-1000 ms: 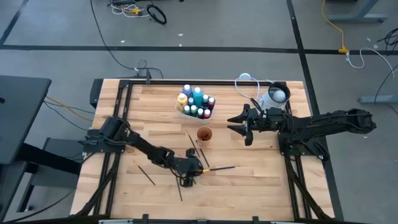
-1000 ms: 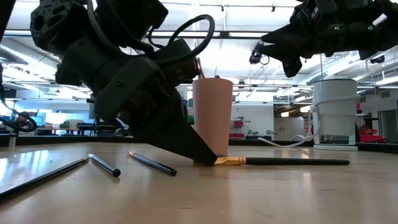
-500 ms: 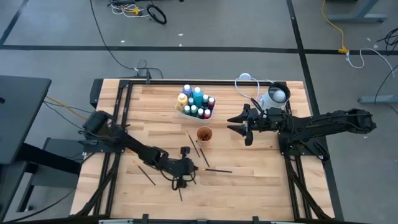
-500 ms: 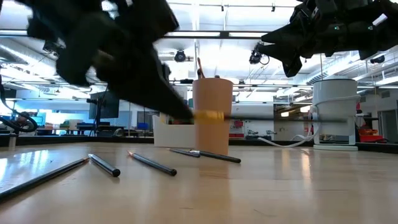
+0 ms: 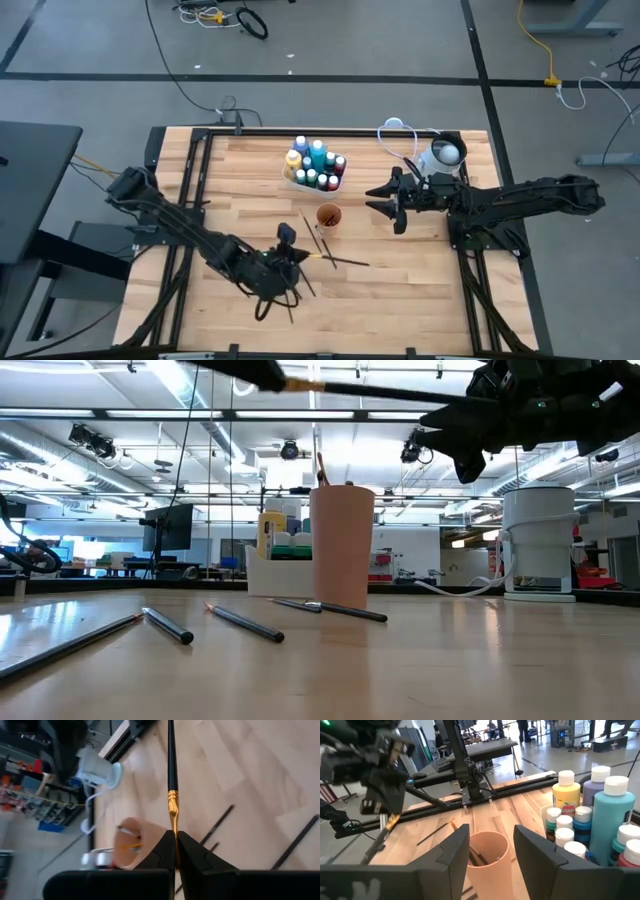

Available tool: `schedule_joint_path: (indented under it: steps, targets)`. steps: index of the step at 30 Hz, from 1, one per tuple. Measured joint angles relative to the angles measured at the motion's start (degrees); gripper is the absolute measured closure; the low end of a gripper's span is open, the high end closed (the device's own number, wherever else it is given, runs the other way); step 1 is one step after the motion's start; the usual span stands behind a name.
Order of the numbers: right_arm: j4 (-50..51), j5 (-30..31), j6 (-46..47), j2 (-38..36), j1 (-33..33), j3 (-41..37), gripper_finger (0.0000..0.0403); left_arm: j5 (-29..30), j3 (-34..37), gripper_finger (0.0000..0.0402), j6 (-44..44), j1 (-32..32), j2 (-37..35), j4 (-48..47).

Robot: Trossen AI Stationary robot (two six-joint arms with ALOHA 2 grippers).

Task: Pick & Place Paint Supplies
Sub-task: Put the black paint brush into the orange cup

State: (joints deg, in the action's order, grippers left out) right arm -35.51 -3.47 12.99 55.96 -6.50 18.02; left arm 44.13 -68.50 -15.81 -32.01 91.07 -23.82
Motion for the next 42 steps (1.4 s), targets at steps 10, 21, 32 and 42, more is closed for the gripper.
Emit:
schedule_joint_path:
  steps: [10,21,32,42]
  targets:
    - [0.0,0.0,0.0,0.0,0.0,0.0,0.0245,6.2,-12.5,0.0395,-23.3,3.2,0.0,-20.3]
    - [0.0,0.0,0.0,0.0,0.0,0.0,0.0245,10.8,-12.8,0.0395,-37.7,11.9,0.0,-26.1]
    - [0.0,0.0,-0.4,0.0,0.0,0.0,0.0245,12.4,-12.8,0.0395,-52.2,13.6,0.0,-26.6]
    - [0.0,0.0,-0.4,0.0,0.0,0.0,0.0245,21.2,-12.8,0.0395,-56.9,12.6,0.0,-26.4]
